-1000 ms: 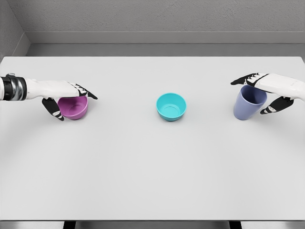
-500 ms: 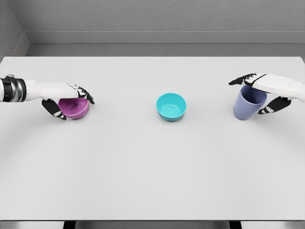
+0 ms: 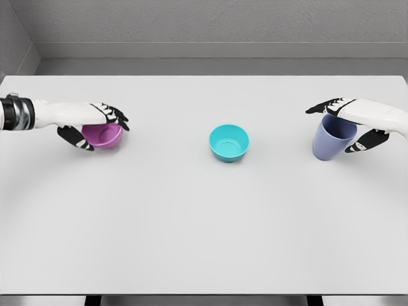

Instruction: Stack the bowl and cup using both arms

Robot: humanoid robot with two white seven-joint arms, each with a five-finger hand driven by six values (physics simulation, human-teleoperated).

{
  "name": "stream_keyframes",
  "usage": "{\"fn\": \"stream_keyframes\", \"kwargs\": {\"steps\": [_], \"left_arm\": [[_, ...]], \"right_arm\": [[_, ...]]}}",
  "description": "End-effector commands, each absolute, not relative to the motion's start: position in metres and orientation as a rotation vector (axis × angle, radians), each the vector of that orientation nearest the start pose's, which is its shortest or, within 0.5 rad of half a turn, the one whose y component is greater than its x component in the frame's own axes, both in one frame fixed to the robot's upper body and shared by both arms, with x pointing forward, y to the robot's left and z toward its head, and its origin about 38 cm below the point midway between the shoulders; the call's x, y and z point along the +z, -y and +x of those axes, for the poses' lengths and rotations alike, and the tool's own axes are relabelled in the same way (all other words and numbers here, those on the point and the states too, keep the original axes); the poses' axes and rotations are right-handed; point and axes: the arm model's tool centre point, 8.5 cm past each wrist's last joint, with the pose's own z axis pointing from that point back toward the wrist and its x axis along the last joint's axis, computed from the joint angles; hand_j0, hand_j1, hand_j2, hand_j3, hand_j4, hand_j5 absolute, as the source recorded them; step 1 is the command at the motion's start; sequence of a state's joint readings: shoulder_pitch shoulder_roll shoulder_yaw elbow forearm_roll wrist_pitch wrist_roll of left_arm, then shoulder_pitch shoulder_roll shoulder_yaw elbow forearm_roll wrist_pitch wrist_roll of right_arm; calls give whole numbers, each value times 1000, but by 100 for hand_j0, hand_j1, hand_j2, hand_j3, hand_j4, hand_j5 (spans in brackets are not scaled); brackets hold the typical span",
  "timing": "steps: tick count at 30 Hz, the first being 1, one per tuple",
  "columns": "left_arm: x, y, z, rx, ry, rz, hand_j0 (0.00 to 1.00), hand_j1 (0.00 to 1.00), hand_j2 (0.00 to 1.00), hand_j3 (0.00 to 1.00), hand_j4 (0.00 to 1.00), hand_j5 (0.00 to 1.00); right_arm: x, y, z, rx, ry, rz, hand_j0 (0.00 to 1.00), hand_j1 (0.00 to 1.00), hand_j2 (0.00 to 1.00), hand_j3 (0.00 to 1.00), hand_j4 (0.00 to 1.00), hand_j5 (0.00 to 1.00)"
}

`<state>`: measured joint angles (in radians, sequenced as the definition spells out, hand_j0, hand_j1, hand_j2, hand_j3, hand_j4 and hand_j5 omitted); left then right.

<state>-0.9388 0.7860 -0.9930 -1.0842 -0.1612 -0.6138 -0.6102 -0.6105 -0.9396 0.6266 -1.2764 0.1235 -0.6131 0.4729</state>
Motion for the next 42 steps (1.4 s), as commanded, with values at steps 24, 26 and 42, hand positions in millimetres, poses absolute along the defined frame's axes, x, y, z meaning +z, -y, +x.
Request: {"fn": "stream_keyframes", "kwargs": {"steps": [24,26,42], "left_arm": [[217,-254,502,-2116,1306,193,77,77,77,77,77,77],[218,-249,502,-2122,1314,187,77,77,77,77,77,77],[230,-194,506,-2193,1397,150,77,77,77,77,77,77]], "right_arm": [[209,385,434,1765,1415,-317,100,100,100,100,100,100],[209,385,434,1765,1415,-317,100,100,100,100,100,100],[203,389,434,1756,1392,-313,100,100,100,100,100,100]]}}
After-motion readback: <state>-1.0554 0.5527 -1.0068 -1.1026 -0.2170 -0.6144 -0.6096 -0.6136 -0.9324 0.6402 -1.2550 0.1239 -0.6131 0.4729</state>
